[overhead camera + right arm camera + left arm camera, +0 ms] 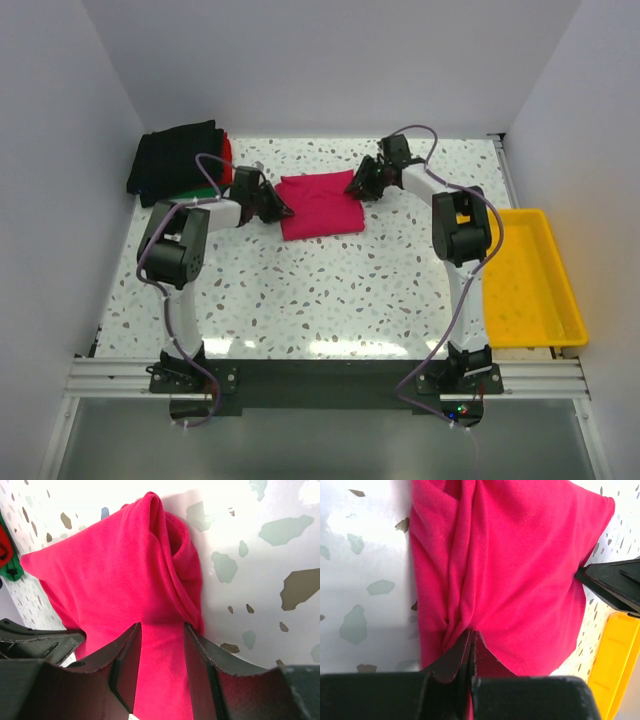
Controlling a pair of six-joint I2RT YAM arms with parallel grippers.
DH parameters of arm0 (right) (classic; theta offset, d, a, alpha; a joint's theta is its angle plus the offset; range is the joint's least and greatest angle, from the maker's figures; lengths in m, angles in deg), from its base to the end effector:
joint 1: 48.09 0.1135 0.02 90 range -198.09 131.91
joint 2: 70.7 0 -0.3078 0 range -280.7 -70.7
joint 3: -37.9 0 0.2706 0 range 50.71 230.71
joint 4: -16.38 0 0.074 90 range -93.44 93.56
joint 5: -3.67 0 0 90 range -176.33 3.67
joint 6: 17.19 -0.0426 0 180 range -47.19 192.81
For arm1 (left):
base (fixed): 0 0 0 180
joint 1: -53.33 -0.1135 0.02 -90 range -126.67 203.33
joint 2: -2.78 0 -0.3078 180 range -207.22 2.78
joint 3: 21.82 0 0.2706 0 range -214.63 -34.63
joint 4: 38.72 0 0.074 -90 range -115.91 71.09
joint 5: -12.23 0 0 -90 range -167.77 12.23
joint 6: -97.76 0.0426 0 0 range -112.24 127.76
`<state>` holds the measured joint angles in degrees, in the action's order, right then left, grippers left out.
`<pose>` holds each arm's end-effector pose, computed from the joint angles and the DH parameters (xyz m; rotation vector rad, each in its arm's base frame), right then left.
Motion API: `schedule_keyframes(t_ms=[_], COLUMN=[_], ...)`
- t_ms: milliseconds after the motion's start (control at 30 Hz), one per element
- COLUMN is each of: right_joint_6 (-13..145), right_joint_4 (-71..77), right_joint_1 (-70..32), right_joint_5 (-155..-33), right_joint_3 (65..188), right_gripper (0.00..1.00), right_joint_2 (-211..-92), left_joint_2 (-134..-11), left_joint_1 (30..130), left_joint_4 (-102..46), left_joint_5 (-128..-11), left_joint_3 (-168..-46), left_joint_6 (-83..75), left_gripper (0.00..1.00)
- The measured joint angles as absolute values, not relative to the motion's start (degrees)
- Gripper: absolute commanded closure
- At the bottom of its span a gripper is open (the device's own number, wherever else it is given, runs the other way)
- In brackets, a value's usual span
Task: Fold and stack the t-shirts
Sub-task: Fold the tshirt
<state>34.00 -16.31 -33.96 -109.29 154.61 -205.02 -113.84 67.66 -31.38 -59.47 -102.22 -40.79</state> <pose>0.5441 0.1541 0.1647 0.3633 2.5379 0.8763 0.4416 -0.1266 0.1499 -0.5619 2.4039 -0.8896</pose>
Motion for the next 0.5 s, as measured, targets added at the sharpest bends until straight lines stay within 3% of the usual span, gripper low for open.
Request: schedule_keyframes(t_ms=[200,233,367,500], right_joint_6=[34.29,34.35,34.92,35.73], right_joint_4=[-16.34,-16.36,-17.23,-19.07], right_joint_1=[-33.96,-33.96,-33.96,-33.96], right_joint_5=[-109.25,-109.25,-109.25,-109.18], right_joint_3=[154.63,154.68,155.33,157.08], right_gripper=[0.57,0.57,0.55,0.53], right_joint_2=[-205.02,-205.02,-205.02,-205.02], left_joint_2=[-110.98,-110.17,-106.72,-105.65], left_joint_1=[67.18,66.85,64.64,62.63], left_joint_4=[-27.21,-26.42,-23.87,-21.83], left_joint_5=[-60.82,-60.82,-61.11,-61.08], left_joint_3=[-102.22,-102.22,-102.24,-103.9], left_joint_6=[-40.09,-39.76,-37.99,-35.81], left_gripper=[1.0,0.96,0.65,0.5])
